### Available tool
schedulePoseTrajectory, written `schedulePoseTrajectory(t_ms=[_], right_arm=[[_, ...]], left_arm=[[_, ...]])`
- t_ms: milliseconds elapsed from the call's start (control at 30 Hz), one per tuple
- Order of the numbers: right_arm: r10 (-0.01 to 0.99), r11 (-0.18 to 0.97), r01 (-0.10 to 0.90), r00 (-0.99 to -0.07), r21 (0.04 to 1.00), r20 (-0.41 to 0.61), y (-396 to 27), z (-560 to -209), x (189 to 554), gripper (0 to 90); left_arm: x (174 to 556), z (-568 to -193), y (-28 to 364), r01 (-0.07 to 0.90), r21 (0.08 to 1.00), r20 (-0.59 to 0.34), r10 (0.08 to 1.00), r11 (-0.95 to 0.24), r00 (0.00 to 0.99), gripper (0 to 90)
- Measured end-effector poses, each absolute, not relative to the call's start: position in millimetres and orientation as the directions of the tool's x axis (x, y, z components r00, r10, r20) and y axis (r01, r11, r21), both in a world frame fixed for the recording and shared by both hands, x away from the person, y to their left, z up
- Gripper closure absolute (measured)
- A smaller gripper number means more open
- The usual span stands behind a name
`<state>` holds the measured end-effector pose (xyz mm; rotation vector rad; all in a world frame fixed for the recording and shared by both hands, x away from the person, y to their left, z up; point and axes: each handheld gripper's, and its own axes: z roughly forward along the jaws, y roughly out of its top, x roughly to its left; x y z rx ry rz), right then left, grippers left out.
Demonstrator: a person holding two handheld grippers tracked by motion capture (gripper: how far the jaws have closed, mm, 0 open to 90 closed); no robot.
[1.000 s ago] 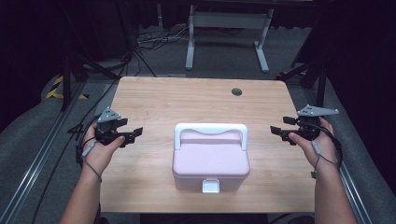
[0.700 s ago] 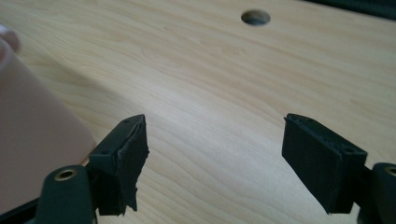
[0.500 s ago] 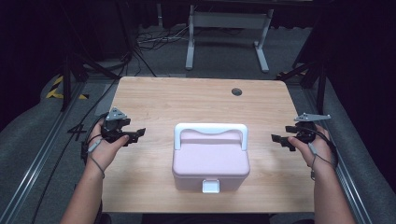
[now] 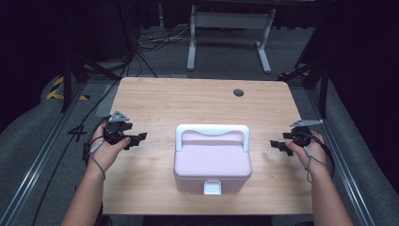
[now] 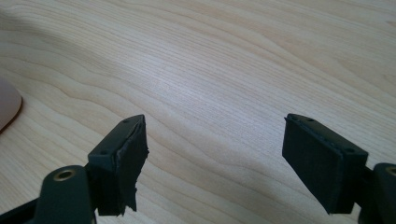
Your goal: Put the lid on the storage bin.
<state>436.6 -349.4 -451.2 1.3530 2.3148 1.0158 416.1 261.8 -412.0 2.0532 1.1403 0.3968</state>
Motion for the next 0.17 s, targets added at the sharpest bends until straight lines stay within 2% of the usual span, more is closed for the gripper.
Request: schedulePoseTrajectory(t_ms=[167], right_arm=[[0.833,0.3,0.647,-0.536,0.701,0.137,-347.5,-450.8,436.5,21.7]], left_arm=[[417.9,-417.9,262.1,0.625,0.717,-0.115,0.831,-0.31,0.544,25.7]])
